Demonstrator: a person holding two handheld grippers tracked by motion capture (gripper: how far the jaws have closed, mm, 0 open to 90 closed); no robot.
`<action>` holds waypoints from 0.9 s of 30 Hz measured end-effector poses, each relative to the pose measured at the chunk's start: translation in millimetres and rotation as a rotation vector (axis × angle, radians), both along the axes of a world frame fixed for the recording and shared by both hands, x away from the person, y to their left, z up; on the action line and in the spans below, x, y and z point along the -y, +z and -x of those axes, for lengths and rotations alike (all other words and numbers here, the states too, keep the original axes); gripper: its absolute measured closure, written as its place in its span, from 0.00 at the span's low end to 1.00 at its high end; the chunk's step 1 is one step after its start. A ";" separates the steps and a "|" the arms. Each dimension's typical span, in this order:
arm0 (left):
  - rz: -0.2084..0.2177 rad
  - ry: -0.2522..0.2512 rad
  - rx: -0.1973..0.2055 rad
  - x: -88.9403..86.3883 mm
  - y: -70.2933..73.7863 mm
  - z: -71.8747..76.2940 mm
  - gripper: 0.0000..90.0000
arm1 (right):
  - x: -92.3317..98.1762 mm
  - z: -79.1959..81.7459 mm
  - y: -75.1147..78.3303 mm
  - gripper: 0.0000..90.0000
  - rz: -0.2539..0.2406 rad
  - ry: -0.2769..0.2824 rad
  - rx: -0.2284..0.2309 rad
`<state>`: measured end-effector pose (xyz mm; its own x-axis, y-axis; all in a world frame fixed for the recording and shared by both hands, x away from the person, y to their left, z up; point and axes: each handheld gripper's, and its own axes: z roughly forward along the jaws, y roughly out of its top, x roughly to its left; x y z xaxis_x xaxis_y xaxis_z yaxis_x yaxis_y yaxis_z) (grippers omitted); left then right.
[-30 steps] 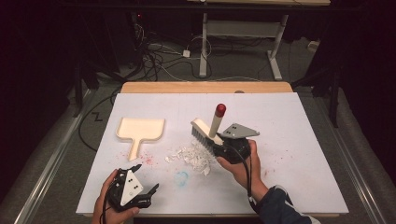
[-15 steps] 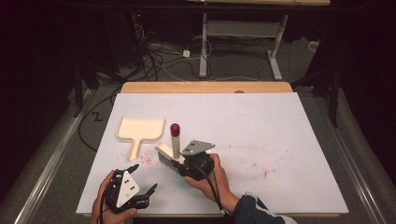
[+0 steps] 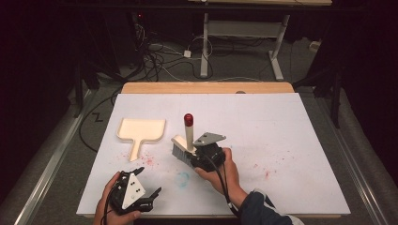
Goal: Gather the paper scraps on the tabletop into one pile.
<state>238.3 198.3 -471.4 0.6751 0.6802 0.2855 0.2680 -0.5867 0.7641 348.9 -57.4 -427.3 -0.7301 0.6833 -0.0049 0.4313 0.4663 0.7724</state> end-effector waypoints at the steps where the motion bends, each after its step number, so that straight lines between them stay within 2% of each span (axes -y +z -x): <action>1: -0.003 -0.003 0.000 0.6 0.0 0.2 0.18 | 3.9 -0.1 1.2 0.76 0.001 -0.004 0.003; 7: -0.011 -0.009 -0.007 2.8 -0.7 -0.2 0.18 | 23.9 2.3 14.3 0.76 -0.030 0.002 0.013; 17: -0.024 -0.014 -0.018 5.4 -2.6 -1.0 0.18 | 57.8 16.1 42.8 0.76 -0.039 0.104 0.052; 19: -0.029 -0.016 -0.018 5.6 -2.4 -0.5 0.18 | 68.6 20.8 48.6 0.76 -0.048 0.132 0.064; 22: -0.027 -0.014 -0.019 5.4 -3.0 -0.7 0.18 | 91.0 29.5 54.9 0.76 -0.030 0.175 0.093; 27: -0.038 -0.017 -0.021 6.7 -3.1 -0.8 0.18 | 129.8 45.1 54.8 0.76 -0.016 0.190 0.091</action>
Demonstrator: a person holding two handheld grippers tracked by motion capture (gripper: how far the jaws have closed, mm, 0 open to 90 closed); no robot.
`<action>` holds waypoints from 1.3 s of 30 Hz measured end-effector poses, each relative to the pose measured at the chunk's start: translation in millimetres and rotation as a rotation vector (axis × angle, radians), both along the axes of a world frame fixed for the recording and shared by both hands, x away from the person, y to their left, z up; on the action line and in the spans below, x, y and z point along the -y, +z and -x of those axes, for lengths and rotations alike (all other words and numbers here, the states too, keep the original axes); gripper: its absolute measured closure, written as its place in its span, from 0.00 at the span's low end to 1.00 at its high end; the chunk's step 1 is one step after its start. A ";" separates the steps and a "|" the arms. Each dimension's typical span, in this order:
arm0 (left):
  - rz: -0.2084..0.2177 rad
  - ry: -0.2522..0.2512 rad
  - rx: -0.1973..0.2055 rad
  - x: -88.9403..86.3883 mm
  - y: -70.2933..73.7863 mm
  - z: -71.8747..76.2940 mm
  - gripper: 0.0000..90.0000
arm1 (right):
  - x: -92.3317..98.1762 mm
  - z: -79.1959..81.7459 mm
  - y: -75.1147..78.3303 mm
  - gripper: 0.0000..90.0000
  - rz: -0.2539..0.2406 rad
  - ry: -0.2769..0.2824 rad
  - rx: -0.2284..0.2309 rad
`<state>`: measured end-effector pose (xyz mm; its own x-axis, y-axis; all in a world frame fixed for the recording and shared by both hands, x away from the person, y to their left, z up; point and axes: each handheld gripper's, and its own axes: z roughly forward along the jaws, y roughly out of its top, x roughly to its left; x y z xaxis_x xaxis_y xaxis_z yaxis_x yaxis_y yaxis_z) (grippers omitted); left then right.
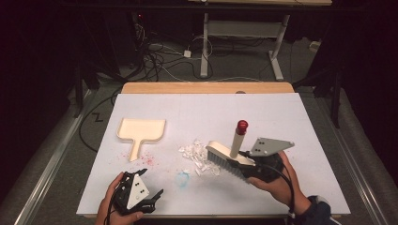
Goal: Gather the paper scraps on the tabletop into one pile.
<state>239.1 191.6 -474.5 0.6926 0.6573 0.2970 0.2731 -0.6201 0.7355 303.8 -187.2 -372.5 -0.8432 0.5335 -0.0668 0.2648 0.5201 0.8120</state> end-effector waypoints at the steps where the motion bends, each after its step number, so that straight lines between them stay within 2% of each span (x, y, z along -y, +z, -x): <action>1: -0.002 -0.001 0.001 0.3 0.2 0.1 0.18 | 6.0 3.5 -1.0 0.76 0.002 0.002 0.007; 7: -0.008 -0.004 0.002 1.6 0.4 -0.1 0.18 | 35.8 15.1 -9.6 0.76 0.030 -0.020 -0.027; 11: -0.009 -0.010 -0.004 2.0 -0.2 -0.6 0.18 | 40.7 14.9 -19.6 0.76 0.097 -0.027 -0.036; 13: -0.015 -0.015 -0.005 2.6 -0.3 -0.9 0.18 | 35.3 11.6 -26.8 0.76 0.126 -0.029 -0.044; 16: -0.024 -0.020 -0.009 2.8 -0.3 -1.3 0.18 | 22.5 3.7 -36.9 0.76 0.136 -0.012 -0.060; 24: -0.018 -0.023 -0.010 3.0 -1.5 -2.0 0.18 | -20.4 -20.6 -45.1 0.76 0.141 0.008 -0.020; 27: -0.019 -0.023 -0.014 1.6 -1.6 -1.6 0.18 | -26.1 -24.2 -41.3 0.76 0.126 0.017 -0.006; 29: -0.021 -0.021 -0.014 1.0 -2.1 -1.8 0.18 | -25.8 -23.6 -36.0 0.76 0.098 0.017 -0.005; 36: -0.022 -0.013 -0.006 0.6 -0.6 0.0 0.18 | -23.7 -8.9 -15.7 0.76 0.042 0.053 0.047; 39: -0.002 -0.002 0.007 -1.2 0.5 0.4 0.18 | -29.0 -3.5 -13.8 0.76 0.006 0.106 0.045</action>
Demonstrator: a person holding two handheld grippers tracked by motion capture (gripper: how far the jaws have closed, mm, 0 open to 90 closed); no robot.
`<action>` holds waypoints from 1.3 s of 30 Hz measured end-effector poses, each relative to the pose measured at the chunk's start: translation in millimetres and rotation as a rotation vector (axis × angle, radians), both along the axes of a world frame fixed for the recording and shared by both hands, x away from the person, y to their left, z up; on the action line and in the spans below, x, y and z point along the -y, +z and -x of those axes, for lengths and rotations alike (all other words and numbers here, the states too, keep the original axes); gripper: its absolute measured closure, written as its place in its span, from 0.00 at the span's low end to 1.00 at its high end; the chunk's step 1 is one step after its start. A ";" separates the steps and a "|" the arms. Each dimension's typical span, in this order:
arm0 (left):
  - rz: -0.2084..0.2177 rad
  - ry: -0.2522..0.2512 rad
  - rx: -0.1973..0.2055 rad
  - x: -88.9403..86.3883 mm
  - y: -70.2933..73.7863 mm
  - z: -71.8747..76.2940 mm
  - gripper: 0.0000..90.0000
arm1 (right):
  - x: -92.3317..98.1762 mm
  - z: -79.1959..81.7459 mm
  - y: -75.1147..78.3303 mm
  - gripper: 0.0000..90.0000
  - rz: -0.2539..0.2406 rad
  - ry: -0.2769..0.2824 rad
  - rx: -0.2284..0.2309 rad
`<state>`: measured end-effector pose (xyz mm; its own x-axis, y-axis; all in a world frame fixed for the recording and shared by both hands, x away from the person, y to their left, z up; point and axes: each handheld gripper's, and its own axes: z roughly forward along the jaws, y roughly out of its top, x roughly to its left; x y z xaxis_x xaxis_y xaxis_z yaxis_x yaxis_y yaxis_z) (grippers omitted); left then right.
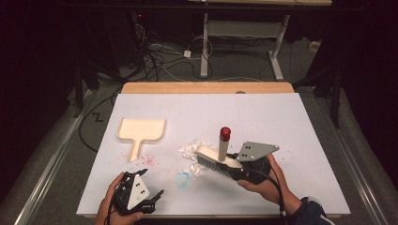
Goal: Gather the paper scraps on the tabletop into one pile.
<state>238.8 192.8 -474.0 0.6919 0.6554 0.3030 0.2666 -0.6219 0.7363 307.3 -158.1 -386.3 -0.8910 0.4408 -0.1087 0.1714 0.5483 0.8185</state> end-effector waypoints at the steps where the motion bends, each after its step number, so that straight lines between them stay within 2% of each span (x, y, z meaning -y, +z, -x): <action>1: 0.007 0.005 0.002 -0.8 0.4 0.0 0.18 | -4.2 1.2 -1.4 0.76 0.001 0.024 -0.009; 8: 0.011 0.004 -0.006 -1.9 -0.3 -0.5 0.18 | -37.7 -5.1 -31.5 0.76 0.055 0.178 -0.068; 10: 0.005 0.000 -0.010 -1.2 -1.2 -1.2 0.18 | -44.3 -7.4 -37.3 0.76 0.069 0.226 -0.059; 11: 0.002 -0.002 -0.014 -0.8 -1.6 -1.4 0.18 | -46.9 -9.3 -39.6 0.76 0.076 0.230 -0.051; 15: 0.002 -0.008 -0.016 -0.3 -2.0 -1.3 0.18 | -48.6 -24.0 -41.1 0.76 0.076 0.191 -0.039; 18: 0.007 -0.008 -0.020 0.2 -2.7 -2.2 0.18 | -47.6 -39.1 -41.2 0.76 0.067 0.150 -0.051; 22: 0.001 -0.013 -0.020 1.8 -3.1 -1.6 0.18 | -48.1 -49.0 -38.9 0.76 0.078 0.094 -0.007; 23: -0.001 -0.015 -0.021 1.7 -3.2 -1.8 0.18 | -47.0 -50.5 -38.2 0.76 0.061 0.093 -0.023; 27: 0.003 -0.011 -0.023 1.2 -3.4 -2.1 0.18 | -43.0 -44.2 -28.6 0.76 0.036 0.103 -0.015; 30: 0.003 -0.011 -0.022 0.7 -2.8 -1.1 0.18 | -33.6 -38.3 -14.7 0.76 0.017 0.076 0.017; 35: 0.005 -0.008 -0.024 0.4 -2.9 -2.0 0.18 | -13.8 -34.2 9.6 0.76 -0.047 -0.074 0.084; 37: 0.003 -0.005 -0.023 0.5 -2.5 -2.1 0.18 | -8.4 -35.1 12.7 0.76 -0.044 -0.152 0.130; 39: 0.001 -0.008 -0.021 1.4 -2.5 -1.9 0.18 | -4.2 -38.7 10.0 0.76 -0.034 -0.230 0.149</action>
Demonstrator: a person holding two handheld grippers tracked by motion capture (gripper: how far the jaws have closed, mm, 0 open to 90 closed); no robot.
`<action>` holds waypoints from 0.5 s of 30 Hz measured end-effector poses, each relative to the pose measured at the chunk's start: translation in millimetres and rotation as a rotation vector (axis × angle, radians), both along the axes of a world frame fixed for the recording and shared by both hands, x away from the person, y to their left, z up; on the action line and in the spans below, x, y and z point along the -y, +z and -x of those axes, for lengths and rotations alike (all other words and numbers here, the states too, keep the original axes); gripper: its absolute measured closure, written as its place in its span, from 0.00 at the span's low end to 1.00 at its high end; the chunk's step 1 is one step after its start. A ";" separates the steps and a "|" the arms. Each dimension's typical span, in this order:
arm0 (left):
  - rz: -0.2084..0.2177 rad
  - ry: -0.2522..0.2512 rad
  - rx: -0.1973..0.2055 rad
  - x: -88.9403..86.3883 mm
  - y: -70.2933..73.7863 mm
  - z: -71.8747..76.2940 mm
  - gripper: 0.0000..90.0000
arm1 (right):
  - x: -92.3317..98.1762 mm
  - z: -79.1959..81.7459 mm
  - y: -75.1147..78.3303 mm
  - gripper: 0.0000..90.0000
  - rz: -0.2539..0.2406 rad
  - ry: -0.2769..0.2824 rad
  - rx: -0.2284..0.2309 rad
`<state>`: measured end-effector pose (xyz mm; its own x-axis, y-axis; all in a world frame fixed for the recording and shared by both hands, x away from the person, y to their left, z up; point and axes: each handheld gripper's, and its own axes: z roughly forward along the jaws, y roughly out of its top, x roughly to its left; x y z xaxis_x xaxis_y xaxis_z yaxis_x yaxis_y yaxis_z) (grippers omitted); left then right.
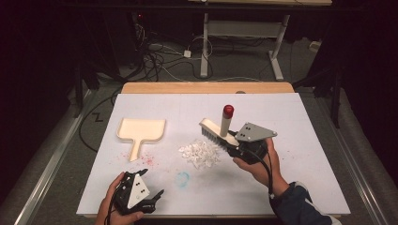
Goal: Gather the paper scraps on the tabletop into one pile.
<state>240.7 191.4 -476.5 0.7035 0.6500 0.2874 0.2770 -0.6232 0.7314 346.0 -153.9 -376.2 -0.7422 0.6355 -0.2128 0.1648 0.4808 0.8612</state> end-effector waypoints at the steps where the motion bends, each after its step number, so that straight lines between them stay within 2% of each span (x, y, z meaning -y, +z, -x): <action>1: -0.003 -0.001 -0.002 0.4 -0.1 0.0 0.18 | 2.0 -2.7 -3.3 0.76 0.000 -0.032 0.004; 4: -0.008 -0.004 -0.005 0.8 -0.5 -0.4 0.18 | 5.2 -14.2 -19.4 0.76 0.006 -0.105 -0.028; 7: -0.010 -0.005 -0.007 0.6 -0.6 -0.6 0.18 | 1.3 -23.9 -37.8 0.76 0.056 -0.166 -0.031; 9: -0.010 -0.007 -0.009 0.7 -0.9 -0.9 0.18 | -2.8 -28.4 -47.0 0.76 0.082 -0.183 -0.033; 12: -0.016 -0.011 -0.010 1.0 -1.1 -1.0 0.18 | -9.3 -30.2 -54.0 0.76 0.081 -0.178 -0.053; 15: -0.016 -0.013 -0.011 1.3 -1.4 -1.2 0.18 | -19.0 -25.0 -56.9 0.76 0.080 -0.138 -0.060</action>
<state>241.8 190.1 -477.9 0.7149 0.6362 0.2899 0.2770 -0.6385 0.7181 370.9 -134.9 -433.1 -0.6620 0.7151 -0.2244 0.2843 0.5166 0.8076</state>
